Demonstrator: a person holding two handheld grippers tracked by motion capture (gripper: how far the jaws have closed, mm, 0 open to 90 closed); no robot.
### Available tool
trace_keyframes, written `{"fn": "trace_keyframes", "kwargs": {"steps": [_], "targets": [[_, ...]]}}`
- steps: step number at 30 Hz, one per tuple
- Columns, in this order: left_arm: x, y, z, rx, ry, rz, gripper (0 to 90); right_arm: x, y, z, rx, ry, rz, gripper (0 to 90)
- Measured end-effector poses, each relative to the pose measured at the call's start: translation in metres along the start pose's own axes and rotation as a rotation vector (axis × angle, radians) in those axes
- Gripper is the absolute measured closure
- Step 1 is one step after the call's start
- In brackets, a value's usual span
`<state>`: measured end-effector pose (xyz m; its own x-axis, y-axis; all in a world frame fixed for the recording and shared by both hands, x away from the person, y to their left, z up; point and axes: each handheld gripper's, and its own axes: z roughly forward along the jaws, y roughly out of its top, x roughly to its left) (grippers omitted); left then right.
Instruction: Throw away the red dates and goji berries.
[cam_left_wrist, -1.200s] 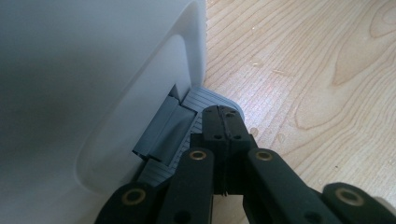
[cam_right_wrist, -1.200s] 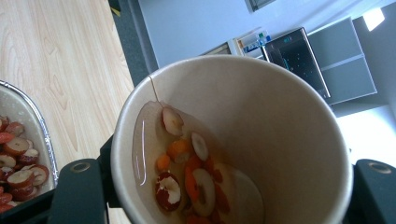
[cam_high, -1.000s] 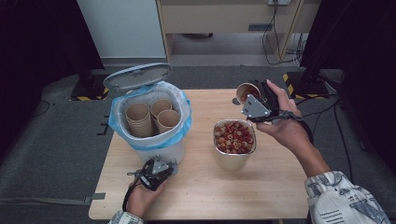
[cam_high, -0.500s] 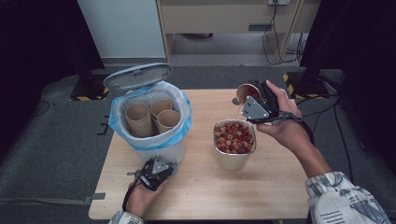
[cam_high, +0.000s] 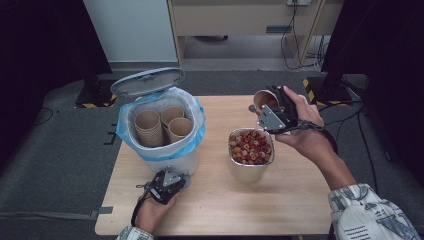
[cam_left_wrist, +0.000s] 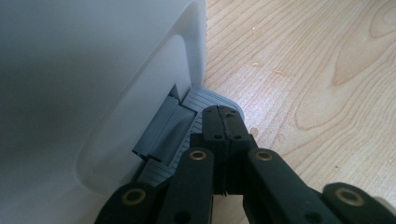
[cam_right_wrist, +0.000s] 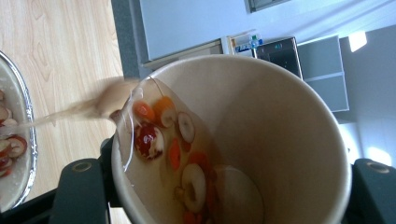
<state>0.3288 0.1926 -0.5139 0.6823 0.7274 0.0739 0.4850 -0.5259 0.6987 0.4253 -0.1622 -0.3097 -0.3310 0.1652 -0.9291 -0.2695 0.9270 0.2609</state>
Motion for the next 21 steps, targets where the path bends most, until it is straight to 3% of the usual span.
{"fn": "trace_keyframes", "kwargs": {"steps": [21], "targets": [[0.0000,0.0000,0.0000,0.000,0.000,-0.001,90.0,-0.0025,0.0026,-0.0020,0.025,-0.022,-0.088,30.5]]}}
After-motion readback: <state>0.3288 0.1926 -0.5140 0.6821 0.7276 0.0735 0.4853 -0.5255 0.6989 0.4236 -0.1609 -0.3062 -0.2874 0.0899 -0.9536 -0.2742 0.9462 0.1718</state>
